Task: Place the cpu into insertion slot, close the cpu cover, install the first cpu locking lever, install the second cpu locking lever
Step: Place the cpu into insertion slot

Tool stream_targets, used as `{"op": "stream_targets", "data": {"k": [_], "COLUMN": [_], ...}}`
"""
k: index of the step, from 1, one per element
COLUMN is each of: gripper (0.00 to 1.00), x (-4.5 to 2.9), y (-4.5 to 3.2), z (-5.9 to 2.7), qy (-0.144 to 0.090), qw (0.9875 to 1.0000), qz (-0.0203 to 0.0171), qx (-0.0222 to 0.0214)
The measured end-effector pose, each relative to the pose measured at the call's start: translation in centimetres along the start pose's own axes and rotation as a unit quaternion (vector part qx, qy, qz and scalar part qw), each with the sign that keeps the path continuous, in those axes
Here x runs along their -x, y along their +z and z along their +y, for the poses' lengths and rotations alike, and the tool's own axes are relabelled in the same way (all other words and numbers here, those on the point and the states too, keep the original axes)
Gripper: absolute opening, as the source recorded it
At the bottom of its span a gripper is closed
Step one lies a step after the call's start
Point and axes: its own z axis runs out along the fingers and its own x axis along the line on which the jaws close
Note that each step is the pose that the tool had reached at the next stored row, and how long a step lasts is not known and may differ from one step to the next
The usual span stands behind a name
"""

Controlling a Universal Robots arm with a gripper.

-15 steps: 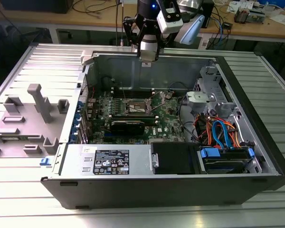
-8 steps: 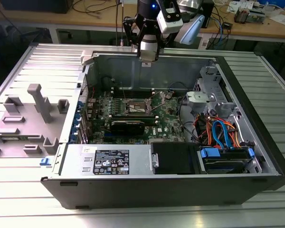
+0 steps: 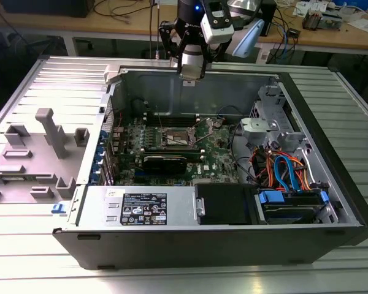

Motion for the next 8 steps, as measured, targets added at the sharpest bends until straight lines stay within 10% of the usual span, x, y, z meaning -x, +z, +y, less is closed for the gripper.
{"op": "stream_targets", "data": {"k": [8], "gripper": [0.55], "x": [0.00], "y": [0.00], "z": [0.00], "qy": [0.000], "qw": [1.0000], "qz": [-0.0001], "qx": [0.0000]}}
